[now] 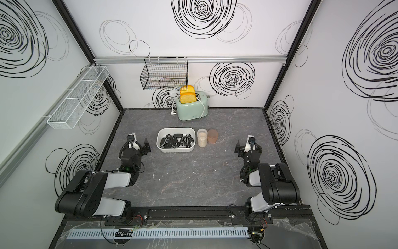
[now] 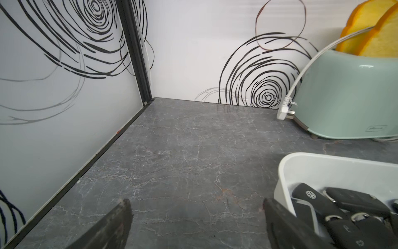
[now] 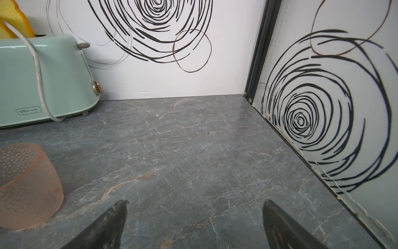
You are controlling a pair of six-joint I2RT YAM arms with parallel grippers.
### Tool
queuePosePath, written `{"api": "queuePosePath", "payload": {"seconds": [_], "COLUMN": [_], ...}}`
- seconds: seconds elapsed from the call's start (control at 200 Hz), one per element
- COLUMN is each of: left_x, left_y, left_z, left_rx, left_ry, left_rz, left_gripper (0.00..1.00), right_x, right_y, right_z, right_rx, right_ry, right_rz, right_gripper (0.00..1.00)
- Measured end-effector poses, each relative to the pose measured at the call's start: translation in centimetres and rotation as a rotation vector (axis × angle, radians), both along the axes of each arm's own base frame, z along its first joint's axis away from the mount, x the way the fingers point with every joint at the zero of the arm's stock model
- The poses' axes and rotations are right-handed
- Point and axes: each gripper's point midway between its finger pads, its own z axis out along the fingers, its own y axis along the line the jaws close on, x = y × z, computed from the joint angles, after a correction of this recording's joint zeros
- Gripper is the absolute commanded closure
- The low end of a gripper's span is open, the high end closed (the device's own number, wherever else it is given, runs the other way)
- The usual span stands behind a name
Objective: Place the car key into the storage box
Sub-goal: Reset both arms
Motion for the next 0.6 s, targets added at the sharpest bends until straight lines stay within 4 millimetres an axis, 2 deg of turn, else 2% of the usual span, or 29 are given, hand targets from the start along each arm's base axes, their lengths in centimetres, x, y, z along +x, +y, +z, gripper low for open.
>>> {"api": "queuePosePath", "payload": {"seconds": [0.045, 0.09, 0.155, 0.31, 0.6], "left_x": [-0.8, -1.6, -1.7, -0.6, -0.6], "left_y": [-0.2, -0.3, -0.4, -0.3, -0.6], "left_z": [-0.1, -1.1, -2.0, -0.4, -0.4], "left_rx": [0.005, 0.011, 0.013, 0.006, 0.004], "left_ry": [-0.03, -0.014, 0.019, -0.027, -0.026], "left_rz": [-0.017, -0.03, -0.042, -0.054, -0.069], "left_gripper": [0.02, 0.02, 0.02, 0.02, 0.02], "right_x": [0.0, 0.0, 0.0, 0.0, 0.1], "right_y": [0.0, 0.0, 0.0, 0.1, 0.1], "right_z": [0.0, 0.0, 0.0, 0.0, -0.1], "right_rx": [0.0, 0.0, 0.0, 0.001, 0.006], "right_ry": [0.0, 0.0, 0.0, 0.0, 0.004], "right_rz": [0.0, 0.001, 0.002, 0.003, 0.021], "right_gripper": [0.01, 0.01, 0.01, 0.01, 0.01]}}
